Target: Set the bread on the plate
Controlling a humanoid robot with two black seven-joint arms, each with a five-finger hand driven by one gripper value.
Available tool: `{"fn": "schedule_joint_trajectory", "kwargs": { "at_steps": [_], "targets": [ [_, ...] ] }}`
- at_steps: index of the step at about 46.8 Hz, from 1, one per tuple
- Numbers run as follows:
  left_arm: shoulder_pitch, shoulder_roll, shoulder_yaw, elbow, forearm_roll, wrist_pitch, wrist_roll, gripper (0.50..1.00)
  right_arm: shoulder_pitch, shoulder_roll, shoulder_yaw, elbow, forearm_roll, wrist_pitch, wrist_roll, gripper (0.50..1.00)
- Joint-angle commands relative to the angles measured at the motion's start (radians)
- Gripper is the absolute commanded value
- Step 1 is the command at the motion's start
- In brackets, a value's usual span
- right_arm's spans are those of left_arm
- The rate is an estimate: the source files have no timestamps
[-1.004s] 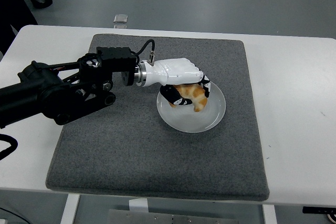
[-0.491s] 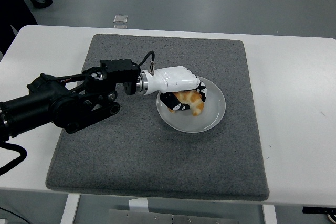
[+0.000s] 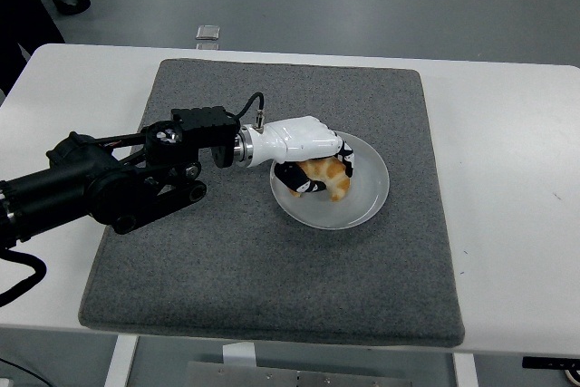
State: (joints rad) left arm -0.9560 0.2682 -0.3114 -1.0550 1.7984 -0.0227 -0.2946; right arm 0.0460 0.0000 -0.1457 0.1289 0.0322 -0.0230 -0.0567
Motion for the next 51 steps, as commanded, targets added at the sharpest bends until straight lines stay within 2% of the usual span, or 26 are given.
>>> {"fn": "schedule_joint_trajectory", "kwargs": {
  "at_steps": [1, 7, 9, 20, 27, 32, 41, 51],
  "targets": [
    [0.000, 0.003, -0.002, -0.002, -0.007, 0.000, -0.002, 0.745, 0.000, 0.000, 0.000, 0.000, 0.000, 0.000, 0.000, 0.930],
    [0.000, 0.008, -0.003, -0.010, -0.011, 0.000, -0.003, 0.938, 0.000, 0.000, 0.000, 0.000, 0.000, 0.000, 0.000, 0.930],
    [0.000, 0.008, -0.005, -0.010, -0.014, 0.000, -0.003, 0.988, 0.000, 0.000, 0.000, 0.000, 0.000, 0.000, 0.000, 0.930],
    [0.002, 0.023, -0.012, -0.034, -0.070, -0.008, -0.008, 1.000, 0.000, 0.000, 0.000, 0.000, 0.000, 0.000, 0.000, 0.930],
    [-0.001, 0.046, -0.015, -0.043, -0.224, -0.017, -0.008, 1.000, 0.000, 0.000, 0.000, 0.000, 0.000, 0.000, 0.000, 0.930],
    [-0.009, 0.094, -0.017, -0.079, -0.347, -0.029, -0.008, 1.000, 0.000, 0.000, 0.000, 0.000, 0.000, 0.000, 0.000, 0.930],
    [-0.050, 0.216, -0.021, -0.138, -0.586, -0.109, -0.006, 0.999, 0.000, 0.000, 0.000, 0.000, 0.000, 0.000, 0.000, 0.930],
    [-0.096, 0.332, -0.021, -0.138, -0.973, -0.217, -0.002, 0.999, 0.000, 0.000, 0.000, 0.000, 0.000, 0.000, 0.000, 0.932]
  ]
}}
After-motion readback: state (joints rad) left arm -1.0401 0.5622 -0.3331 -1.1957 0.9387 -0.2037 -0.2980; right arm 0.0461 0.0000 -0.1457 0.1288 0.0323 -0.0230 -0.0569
